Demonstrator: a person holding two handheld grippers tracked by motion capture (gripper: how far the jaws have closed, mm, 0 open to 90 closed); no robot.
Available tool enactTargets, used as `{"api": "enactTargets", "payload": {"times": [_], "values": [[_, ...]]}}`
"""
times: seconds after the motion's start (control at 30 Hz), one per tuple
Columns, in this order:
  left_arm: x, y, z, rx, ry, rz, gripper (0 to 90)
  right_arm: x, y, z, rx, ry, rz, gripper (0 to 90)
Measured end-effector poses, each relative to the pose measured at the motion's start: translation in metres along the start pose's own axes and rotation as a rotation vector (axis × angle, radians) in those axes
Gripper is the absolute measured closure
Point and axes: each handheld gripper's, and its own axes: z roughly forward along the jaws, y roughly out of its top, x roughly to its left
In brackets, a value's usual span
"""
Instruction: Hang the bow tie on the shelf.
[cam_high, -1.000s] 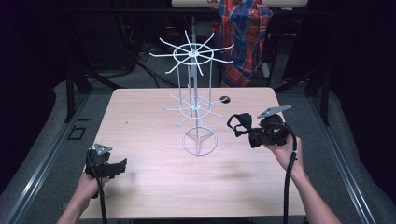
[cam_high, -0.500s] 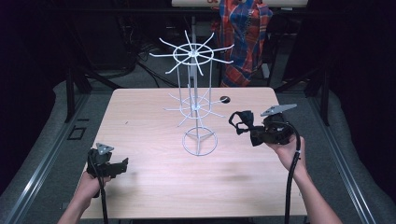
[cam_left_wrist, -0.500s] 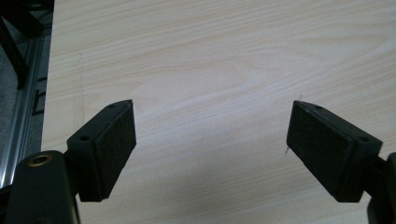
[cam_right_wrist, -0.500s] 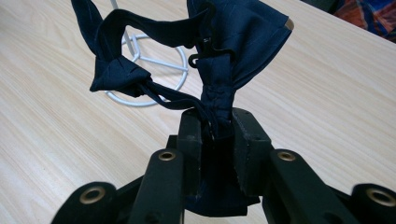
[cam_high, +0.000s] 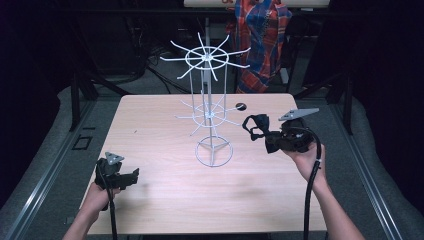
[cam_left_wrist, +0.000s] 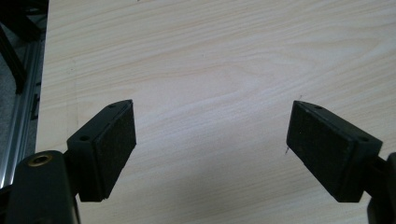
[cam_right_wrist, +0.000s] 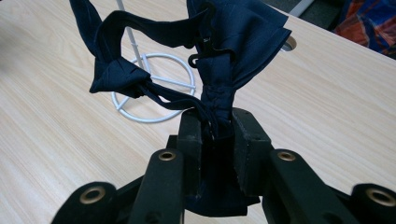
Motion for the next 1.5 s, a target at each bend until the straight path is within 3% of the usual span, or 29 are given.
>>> {"api": "enactTargets", "payload": {"times": [0.5,1.5], "values": [[-0.001,0.001,0.0,-0.007,-0.006,0.008,16.0,0.016,0.008,0.015,0.015,0.023,-0.022,74.8],[-0.002,0.001,-0.001,-0.003,-0.001,0.002,16.1,0.028,0.017,0.048,0.06,0.036,-0.042,74.6]]}}
